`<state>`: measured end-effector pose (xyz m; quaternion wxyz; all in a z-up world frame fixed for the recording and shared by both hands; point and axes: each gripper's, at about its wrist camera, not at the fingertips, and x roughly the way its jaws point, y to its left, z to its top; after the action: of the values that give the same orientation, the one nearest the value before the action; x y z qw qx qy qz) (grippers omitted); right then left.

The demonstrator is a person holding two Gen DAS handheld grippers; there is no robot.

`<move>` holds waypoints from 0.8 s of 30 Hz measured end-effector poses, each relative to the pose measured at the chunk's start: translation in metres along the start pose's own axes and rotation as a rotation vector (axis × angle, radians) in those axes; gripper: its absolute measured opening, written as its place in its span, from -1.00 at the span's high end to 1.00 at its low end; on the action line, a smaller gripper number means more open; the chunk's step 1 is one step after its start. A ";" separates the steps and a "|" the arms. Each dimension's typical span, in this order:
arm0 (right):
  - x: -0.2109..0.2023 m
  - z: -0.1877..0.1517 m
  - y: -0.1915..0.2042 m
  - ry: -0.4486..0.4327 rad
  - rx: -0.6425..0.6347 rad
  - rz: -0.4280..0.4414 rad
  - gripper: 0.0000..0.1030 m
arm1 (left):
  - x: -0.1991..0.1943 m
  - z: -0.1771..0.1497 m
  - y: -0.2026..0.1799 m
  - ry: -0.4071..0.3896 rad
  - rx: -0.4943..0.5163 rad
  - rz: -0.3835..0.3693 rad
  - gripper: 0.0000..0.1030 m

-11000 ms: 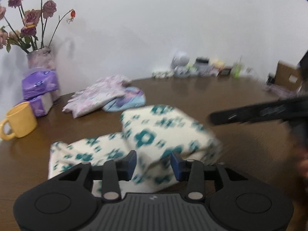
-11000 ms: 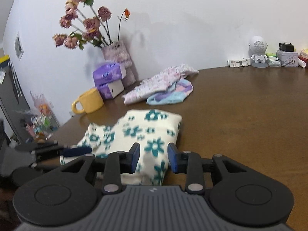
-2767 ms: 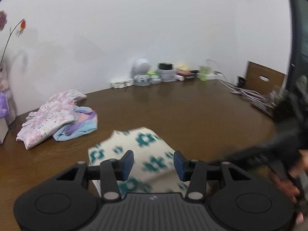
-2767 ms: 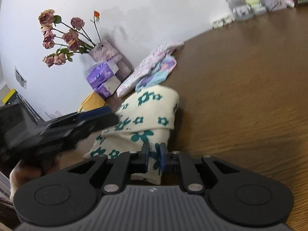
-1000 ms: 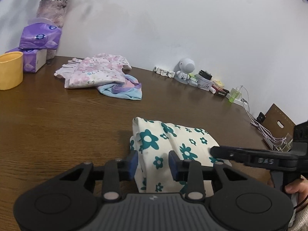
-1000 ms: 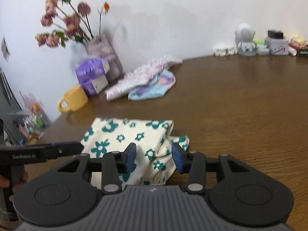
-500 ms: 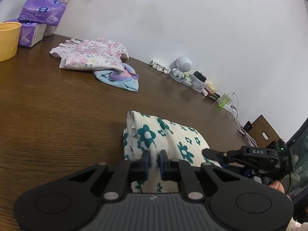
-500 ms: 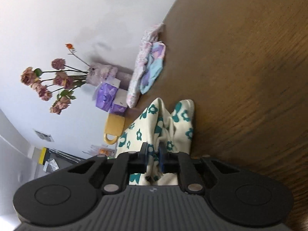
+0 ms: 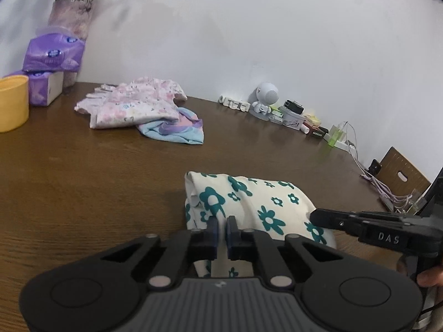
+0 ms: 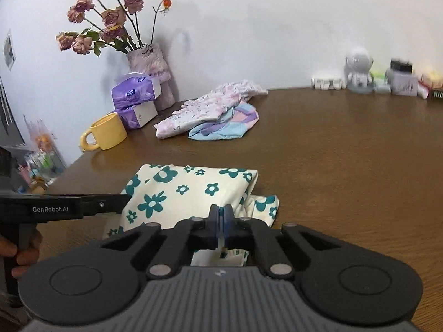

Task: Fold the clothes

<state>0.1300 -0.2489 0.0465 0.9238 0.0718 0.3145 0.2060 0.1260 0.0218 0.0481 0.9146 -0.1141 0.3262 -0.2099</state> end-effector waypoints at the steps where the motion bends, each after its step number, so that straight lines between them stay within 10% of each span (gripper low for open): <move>1: -0.001 0.000 0.000 -0.002 -0.001 -0.007 0.97 | 0.000 -0.001 -0.001 -0.005 0.007 0.006 0.91; 16: -0.003 0.002 -0.017 0.012 0.118 -0.001 0.96 | -0.003 0.002 0.016 0.001 -0.080 -0.041 0.98; 24: -0.008 0.028 -0.026 -0.043 0.162 0.023 0.34 | 0.002 0.028 0.017 -0.025 -0.117 -0.055 0.25</move>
<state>0.1502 -0.2762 0.0661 0.9191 0.1542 0.3093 0.1891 0.1502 0.0377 0.0629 0.9043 -0.1788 0.3232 -0.2139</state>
